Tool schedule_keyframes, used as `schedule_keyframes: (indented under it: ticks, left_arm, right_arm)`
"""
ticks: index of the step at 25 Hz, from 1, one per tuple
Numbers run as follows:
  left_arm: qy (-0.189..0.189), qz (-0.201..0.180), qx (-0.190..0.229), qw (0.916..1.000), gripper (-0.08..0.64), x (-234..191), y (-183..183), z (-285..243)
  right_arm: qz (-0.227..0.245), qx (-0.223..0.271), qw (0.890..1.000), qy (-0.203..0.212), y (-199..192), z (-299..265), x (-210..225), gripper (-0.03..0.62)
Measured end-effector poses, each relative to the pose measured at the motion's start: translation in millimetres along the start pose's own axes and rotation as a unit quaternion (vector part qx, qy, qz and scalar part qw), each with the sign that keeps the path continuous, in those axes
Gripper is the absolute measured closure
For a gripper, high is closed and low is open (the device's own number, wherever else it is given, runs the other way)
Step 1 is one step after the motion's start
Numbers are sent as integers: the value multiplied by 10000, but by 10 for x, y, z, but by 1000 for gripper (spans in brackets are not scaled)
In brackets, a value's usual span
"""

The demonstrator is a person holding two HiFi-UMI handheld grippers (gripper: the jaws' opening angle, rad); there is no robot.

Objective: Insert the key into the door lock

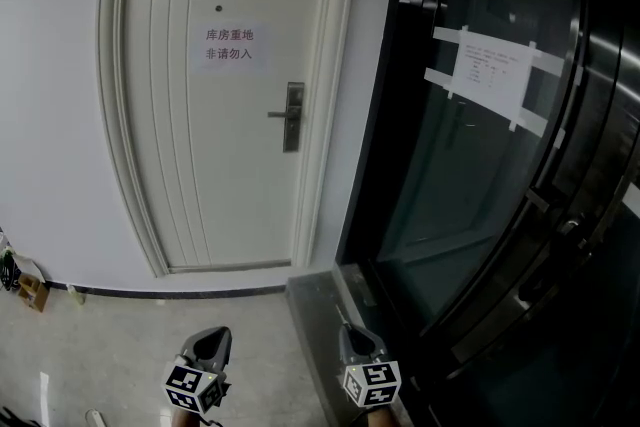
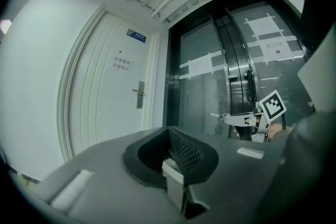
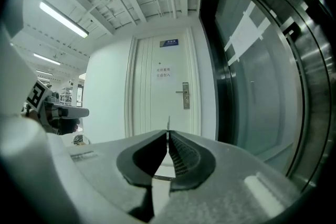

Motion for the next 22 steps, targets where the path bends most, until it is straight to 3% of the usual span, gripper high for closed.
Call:
schedule_keyframes:
  ticks: [12,22]
  left_arm:
    - [-8,-23,-60,10000,557,-12,-75,-341]
    - [-57,-37,-5,10000,557,-532,93,-1011]
  right_arm:
    - [57,-40,9999,83,-87,-285,172,583]
    - [65,-1,10000,5,42,-1065,338,583]
Point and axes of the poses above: the fingertips, and each gripper's own axes: z backward along the fingers, x to its right, y out of its top, the point moved 3 cm from there along z, backward along the fingers, and after that the axes turned 5 degrees about z, right-handed, at the moved point
